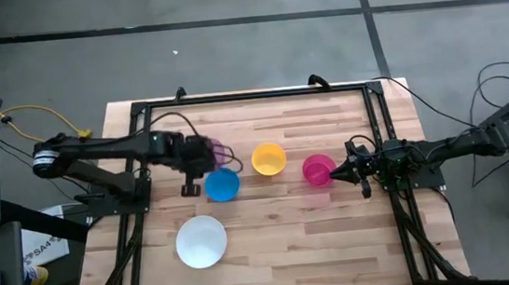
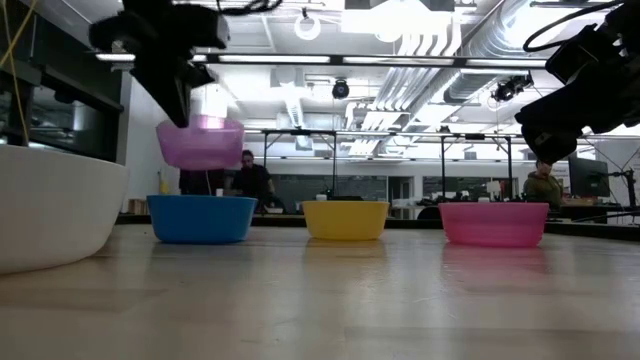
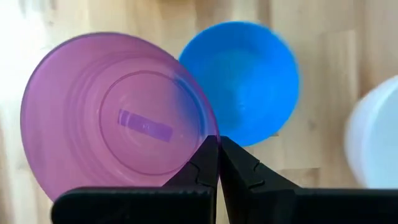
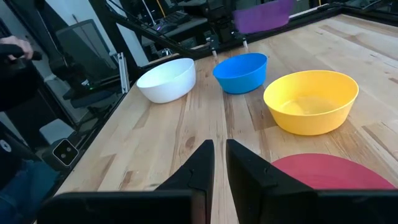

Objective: Nest bowls inside each other
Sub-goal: Stack the purple bowl on the white bowl

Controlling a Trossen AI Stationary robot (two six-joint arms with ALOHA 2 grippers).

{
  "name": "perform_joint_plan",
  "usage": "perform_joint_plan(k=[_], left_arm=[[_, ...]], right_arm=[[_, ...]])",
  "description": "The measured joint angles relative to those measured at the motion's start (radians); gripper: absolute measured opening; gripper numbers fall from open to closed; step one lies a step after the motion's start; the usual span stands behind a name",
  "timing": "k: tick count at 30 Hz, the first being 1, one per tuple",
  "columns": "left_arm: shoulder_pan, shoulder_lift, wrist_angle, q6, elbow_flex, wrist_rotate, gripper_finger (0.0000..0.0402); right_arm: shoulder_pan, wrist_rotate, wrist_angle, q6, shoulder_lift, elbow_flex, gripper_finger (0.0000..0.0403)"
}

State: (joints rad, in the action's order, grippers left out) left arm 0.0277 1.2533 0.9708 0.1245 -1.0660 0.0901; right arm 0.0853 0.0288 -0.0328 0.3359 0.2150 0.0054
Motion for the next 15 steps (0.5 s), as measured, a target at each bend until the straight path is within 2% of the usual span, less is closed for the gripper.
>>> perform_joint_plan(k=[8, 15], left_arm=[[-0.215, -0.031, 0.03, -0.161, 0.001, 0.05, 0.0], [-0.424, -0.026, 0.06, -0.306, -0.03, 0.052, 0.0]], right_arm=[[0.0, 0.0, 0.0, 0.0, 0.0, 0.0, 0.0035], [0.0, 0.0, 0.0, 0.0, 0.0, 0.0, 0.0035]])
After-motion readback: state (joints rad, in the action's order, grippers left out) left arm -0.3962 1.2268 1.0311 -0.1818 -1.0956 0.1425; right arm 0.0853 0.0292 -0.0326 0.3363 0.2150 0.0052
